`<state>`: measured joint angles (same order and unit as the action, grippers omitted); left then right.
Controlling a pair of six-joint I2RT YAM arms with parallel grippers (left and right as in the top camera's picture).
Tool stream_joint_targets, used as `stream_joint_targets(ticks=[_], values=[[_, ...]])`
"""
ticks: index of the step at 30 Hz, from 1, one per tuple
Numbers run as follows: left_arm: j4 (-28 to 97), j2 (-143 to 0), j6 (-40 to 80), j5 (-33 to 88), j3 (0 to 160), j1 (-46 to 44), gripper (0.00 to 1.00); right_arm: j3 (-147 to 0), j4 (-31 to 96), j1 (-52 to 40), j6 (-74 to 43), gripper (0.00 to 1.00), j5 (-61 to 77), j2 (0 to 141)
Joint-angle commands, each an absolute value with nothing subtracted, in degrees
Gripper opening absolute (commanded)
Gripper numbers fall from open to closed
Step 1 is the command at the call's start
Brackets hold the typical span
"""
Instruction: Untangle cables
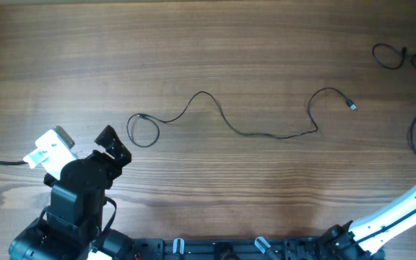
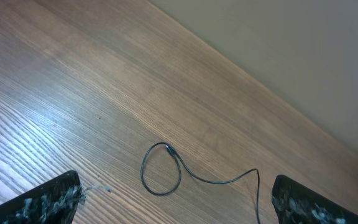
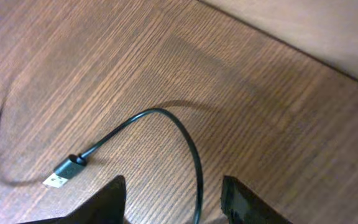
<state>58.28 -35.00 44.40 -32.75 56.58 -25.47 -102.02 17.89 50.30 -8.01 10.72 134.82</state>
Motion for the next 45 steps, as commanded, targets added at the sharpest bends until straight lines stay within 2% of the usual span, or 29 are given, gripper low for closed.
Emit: stream_joint_targets(ticks=[1,5,13,14,16,17,26,29,39,42,45], values=[[58.15,-35.03,44.1,-33.28,56.58,-25.23,1.0,-101.67,15.66,49.32,-7.73,0.25,15.22,137.78],[58.15,-35.03,44.1,-33.28,56.58,-25.23,1.0,-101.67,12.36,48.8,-11.2,0.04,16.23,137.78],[58.17,-35.03,44.1,-33.28,56.58,-25.23,1.0,-103.18,5.04,44.07,-13.87,0.04,18.13,137.78],[58.15,-35.03,44.1,-33.28,56.58,-25.23,1.0,-103.18,5.21,43.48,-13.89,0.13,18.11,137.78],[58.17,-35.03,44.1,-33.28,56.58,-25.23,1.0,-103.18,6.9,41.71,-13.63,0.62,17.61,137.78],[58.17,-35.03,44.1,-33.28,56.58,-25.23,1.0,-103.18,7.38,41.17,-13.69,1.0,17.45,137.67],[58.17,-35.03,44.1,-33.28,56.58,-25.23,1.0,-103.18,15.92,40.8,-14.11,1.0,17.5,121.84],[58.17,-35.03,44.1,-33.28,56.58,-25.23,1.0,-103.18,24.32,39.7,-14.22,1.0,18.28,115.22],[58.17,-35.03,44.1,-33.28,56.58,-25.23,1.0,-101.34,54.37,29.58,-21.74,1.0,22.57,111.22],[58.17,-35.03,44.1,-33.28,56.58,-25.23,1.0,-97.84,59.22,24.73,-20.18,1.0,22.15,111.22],[58.15,-35.03,44.1,-33.28,56.58,-25.23,1.0,-92.31,58.65,19.2,-19.55,0.99,20.23,111.22]])
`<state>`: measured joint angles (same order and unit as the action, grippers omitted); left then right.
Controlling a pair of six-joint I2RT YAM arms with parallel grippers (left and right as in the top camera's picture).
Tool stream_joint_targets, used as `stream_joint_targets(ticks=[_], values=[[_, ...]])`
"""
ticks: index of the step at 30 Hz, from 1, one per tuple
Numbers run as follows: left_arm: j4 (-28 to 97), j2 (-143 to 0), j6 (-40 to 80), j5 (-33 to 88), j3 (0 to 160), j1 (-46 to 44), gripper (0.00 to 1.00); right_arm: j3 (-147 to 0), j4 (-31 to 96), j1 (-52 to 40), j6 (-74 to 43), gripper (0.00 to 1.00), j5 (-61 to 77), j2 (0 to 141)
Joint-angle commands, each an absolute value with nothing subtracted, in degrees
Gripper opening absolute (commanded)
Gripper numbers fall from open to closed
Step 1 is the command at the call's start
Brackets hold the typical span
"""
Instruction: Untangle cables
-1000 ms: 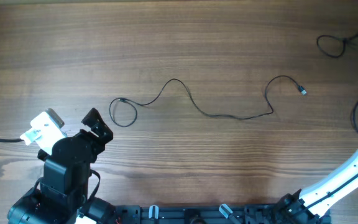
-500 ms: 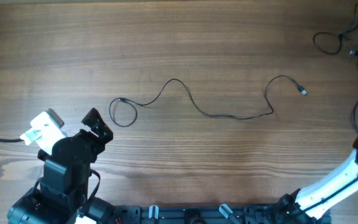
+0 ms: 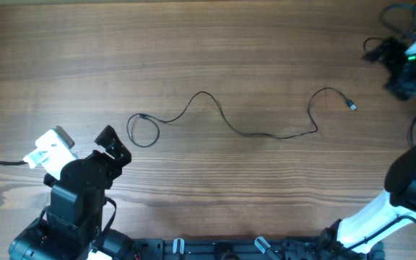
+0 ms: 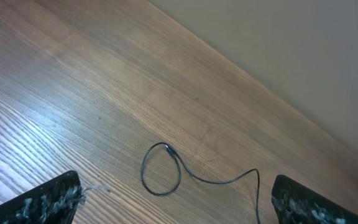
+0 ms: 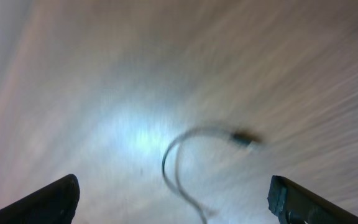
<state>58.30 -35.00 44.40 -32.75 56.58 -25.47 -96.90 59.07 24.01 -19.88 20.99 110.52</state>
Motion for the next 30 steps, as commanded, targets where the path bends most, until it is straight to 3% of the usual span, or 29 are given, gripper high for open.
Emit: stream_joint_targets(ticks=[1,10,14,16,18,22,27,30], values=[[58.15,-35.03,44.1,-33.28,56.58,-25.23,1.0,-89.93,57.32,17.23,-19.59,0.99,18.41,111.22],[58.15,-35.03,44.1,-33.28,56.58,-25.23,1.0,-73.12,37.8,7.88,-27.14,0.93,8.34,111.24],[58.17,-35.03,44.1,-33.28,56.58,-25.23,1.0,-68.82,29.43,7.66,-26.98,0.81,9.04,111.24],[58.17,-35.03,44.1,-33.28,56.58,-25.23,1.0,-67.72,27.53,7.6,-26.98,0.7,9.28,111.24],[58.17,-35.03,44.1,-33.28,56.58,-25.23,1.0,-67.64,26.44,7.49,-26.98,0.4,10.81,111.24],[58.17,-35.03,44.1,-33.28,56.58,-25.23,1.0,-67.64,22.22,7.33,-26.98,0.04,19.75,111.24],[58.17,-35.03,44.1,-33.28,56.58,-25.23,1.0,-67.64,20.27,4.62,-25.36,0.04,34.79,111.22],[58.17,-35.03,44.1,-33.28,56.58,-25.23,1.0,-67.66,20.47,-2.02,-20.53,0.05,39.83,110.63]])
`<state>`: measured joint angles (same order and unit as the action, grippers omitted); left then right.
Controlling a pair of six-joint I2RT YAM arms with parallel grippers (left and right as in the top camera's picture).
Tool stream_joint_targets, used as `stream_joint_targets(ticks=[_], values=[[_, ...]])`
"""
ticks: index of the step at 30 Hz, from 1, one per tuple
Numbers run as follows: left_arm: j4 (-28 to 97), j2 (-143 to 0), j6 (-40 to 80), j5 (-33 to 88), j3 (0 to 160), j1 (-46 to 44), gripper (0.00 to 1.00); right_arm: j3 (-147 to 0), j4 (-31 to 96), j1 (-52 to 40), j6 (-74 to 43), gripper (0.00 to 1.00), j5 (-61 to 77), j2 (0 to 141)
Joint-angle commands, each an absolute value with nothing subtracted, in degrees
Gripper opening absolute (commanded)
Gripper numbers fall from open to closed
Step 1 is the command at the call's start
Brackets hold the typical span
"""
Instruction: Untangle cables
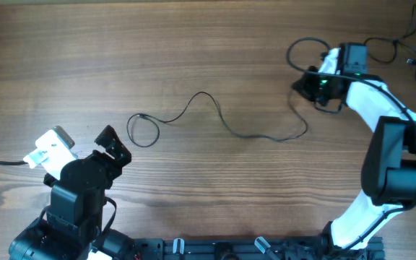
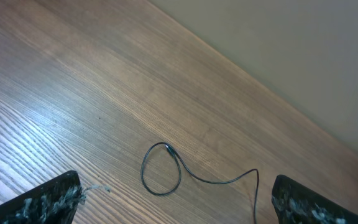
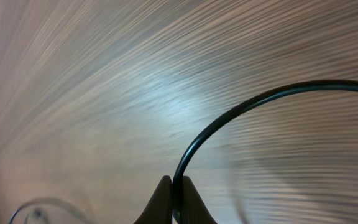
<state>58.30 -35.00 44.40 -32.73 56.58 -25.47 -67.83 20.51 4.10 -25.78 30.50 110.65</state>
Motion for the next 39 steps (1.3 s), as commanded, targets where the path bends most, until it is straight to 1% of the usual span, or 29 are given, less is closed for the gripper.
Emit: stream_joint_targets(ticks=[1,7,9,11,12,14,15,16,17,18,20,21,23,24,27,30,33,39], values=[[58.17,-35.03,44.1,-33.28,56.58,-25.23,1.0,-67.66,20.29,-4.01,-19.4,0.05,40.47,110.08],[58.17,-35.03,44.1,-33.28,56.58,-25.23,1.0,-67.77,15.68,-18.06,-16.16,0.05,40.45,104.86],[58.17,-35.03,44.1,-33.28,56.58,-25.23,1.0,-67.77,13.39,-22.48,-16.27,0.05,39.48,104.51],[58.17,-35.03,44.1,-33.28,56.58,-25.23,1.0,-67.77,11.75,-25.8,-19.07,0.05,36.18,104.57],[58.17,-35.03,44.1,-33.28,56.58,-25.23,1.0,-67.77,11.14,-27.62,-20.56,0.06,32.99,104.57],[58.17,-35.03,44.1,-33.28,56.58,-25.23,1.0,-67.77,10.98,-29.89,-20.56,0.14,29.02,104.57],[58.17,-35.03,44.1,-33.28,56.58,-25.23,1.0,-67.77,11.14,-31.07,-20.53,0.15,25.87,104.57],[58.15,-35.03,44.1,-33.28,56.58,-25.23,1.0,-67.77,11.31,-31.86,-20.51,0.15,22.74,104.57],[58.17,-35.03,44.1,-33.28,56.58,-25.23,1.0,-67.77,11.4,-32.14,-20.58,0.06,20.51,104.55],[58.17,-35.03,44.1,-33.28,56.58,-25.23,1.0,-67.77,11.33,-32.14,-20.6,0.05,18.79,104.55],[58.17,-35.03,44.1,-33.28,56.58,-25.23,1.0,-67.77,11.42,-31.44,-20.82,0.05,18.15,104.55],[58.17,-35.03,44.1,-33.28,56.58,-25.23,1.0,-67.77,11.66,-31.03,-21.26,0.18,18.46,104.55],[58.15,-35.03,44.1,-33.28,56.58,-25.23,1.0,-67.77,12.62,-30.5,-21.15,0.86,19.35,104.55],[58.17,-35.03,44.1,-33.28,56.58,-25.23,1.0,-67.77,13.3,-30.41,-20.93,1.0,19.25,104.55],[58.15,-35.03,44.1,-33.28,56.58,-25.23,1.0,-67.77,15.49,-30.24,-22.17,1.0,15.99,104.36],[57.43,-35.03,44.12,-33.3,56.58,-25.23,1.0,-67.77,17.3,-30.17,-26.98,1.0,11.7,103.31],[58.04,-35.03,44.1,-33.3,56.58,-25.23,1.0,-67.77,20.14,-29.89,-26.94,1.0,11.27,99.9],[56.71,-35.03,44.12,-32.84,56.58,-25.23,1.0,-67.77,27.24,-28.86,-27.03,1.0,4.75,91.15]])
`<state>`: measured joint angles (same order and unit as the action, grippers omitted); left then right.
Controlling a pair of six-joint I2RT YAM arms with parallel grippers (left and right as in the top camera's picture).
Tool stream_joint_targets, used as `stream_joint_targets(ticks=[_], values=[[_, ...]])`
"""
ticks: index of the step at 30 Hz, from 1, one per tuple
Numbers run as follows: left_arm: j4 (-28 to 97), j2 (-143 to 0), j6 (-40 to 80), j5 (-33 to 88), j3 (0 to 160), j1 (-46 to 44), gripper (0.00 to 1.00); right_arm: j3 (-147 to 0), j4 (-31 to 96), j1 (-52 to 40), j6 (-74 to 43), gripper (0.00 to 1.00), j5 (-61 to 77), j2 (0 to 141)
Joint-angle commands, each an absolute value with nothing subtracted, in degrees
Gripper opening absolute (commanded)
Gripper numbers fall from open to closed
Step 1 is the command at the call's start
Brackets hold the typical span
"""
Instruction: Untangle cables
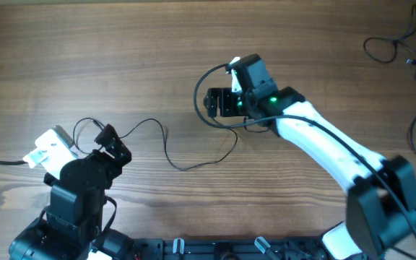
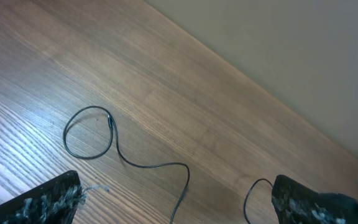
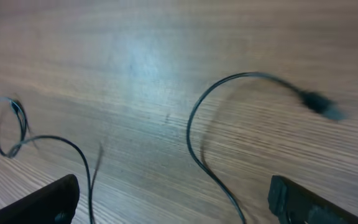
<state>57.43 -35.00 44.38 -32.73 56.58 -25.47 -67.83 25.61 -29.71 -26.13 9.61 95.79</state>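
A thin black cable lies slack across the middle of the wooden table. Its small end loop sits just in front of my left gripper, which is open and holds nothing. The cable's other end curls in a bigger loop around my right gripper, and its plug lies on the wood ahead. The right gripper is open, and the cable runs down between its fingers without being held. From the left wrist, the left gripper has the cable bending between its wide-apart fingers.
More black cables lie bunched at the far right corner, and another cable curve shows at the right edge. The table's far edge meets a pale floor beyond.
The right gripper, then shut on the cable at the right, now stands open at the table's middle. The whole cable lies further left, its small loop now beside the left gripper.
The cable first lay stretched from a small loop at the left to a plug at the right, the right arm low at the right edge. Then the right gripper was at the far right corner, then shut on the cable's right end. Now that end lies released mid-table.
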Motion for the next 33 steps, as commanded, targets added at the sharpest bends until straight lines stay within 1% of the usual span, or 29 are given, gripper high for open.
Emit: stream_joint_targets(ticks=[1,7,10,11,15,16,17,18,20,22,26,30,31,32,33], values=[[56.38,-35.14,44.12,-32.88,56.55,-25.21,1.0,-67.77,28.03,-28.73,-27.05,1.0,3.97,89.41],[56.16,-39.92,45.84,-32.93,56.47,-25.21,1.0,-67.77,28.58,-28.25,-27.16,1.0,3.86,82.13],[56.86,-45.63,45.12,-35.97,56.47,-25.21,1.0,-67.77,30.13,-28.25,-27.16,1.0,3.86,81.84],[57.1,-48.36,43.18,-37.56,56.47,-25.21,1.0,-67.77,31.05,-28.25,-27.16,1.0,3.84,81.87],[57.39,-59.4,21.82,-38.46,56.47,-25.21,0.97,-67.77,33.67,-28.25,-27.14,0.99,3.18,81.87],[57.84,-62.87,16.73,-38.5,56.47,-25.21,0.97,-67.77,34.0,-28.25,-27.16,1.0,2.37,81.87],[57.93,-66.57,12.01,-38.89,56.47,-25.21,1.0,-67.77,34.22,-28.25,-27.16,1.0,1.43,81.84],[57.84,-70.87,10.63,-40.49,56.47,-25.19,1.0,-67.77,34.39,-28.21,-27.16,1.0,1.26,81.84],[57.82,-78.87,11.84,-40.77,56.47,-24.4,1.0,-67.77,35.24,-26.92,-27.18,1.0,1.3,81.73],[57.63,-83.5,15.4,-40.27,56.47,-23.77,1.0,-67.77,36.47,-25.39,-27.18,1.0,1.3,81.71],[55.81,-92.38,15.86,-37.08,56.47,-22.0,1.0,-67.77,39.62,-20.78,-27.09,1.0,1.32,81.71],[48.34,-96.57,15.16,-33.32,56.47,-19.84,1.0,-67.77,41.47,-17.76,-26.68,1.0,2.02,81.73],[46.48,-96.95,14.7,-30.89,56.47,-19.27,0.99,-67.77,41.65,-17.63,-25.85,1.0,2.68,81.73],[44.88,-97.17,13.32,-27.81,56.47,-18.72,0.96,-67.77,41.63,-17.65,-25.28,1.0,3.09,81.73],[43.09,-97.27,11.68,-23.97,56.47,-17.96,0.91,-67.77,41.67,-17.65,-25.26,1.0,3.09,81.73]])
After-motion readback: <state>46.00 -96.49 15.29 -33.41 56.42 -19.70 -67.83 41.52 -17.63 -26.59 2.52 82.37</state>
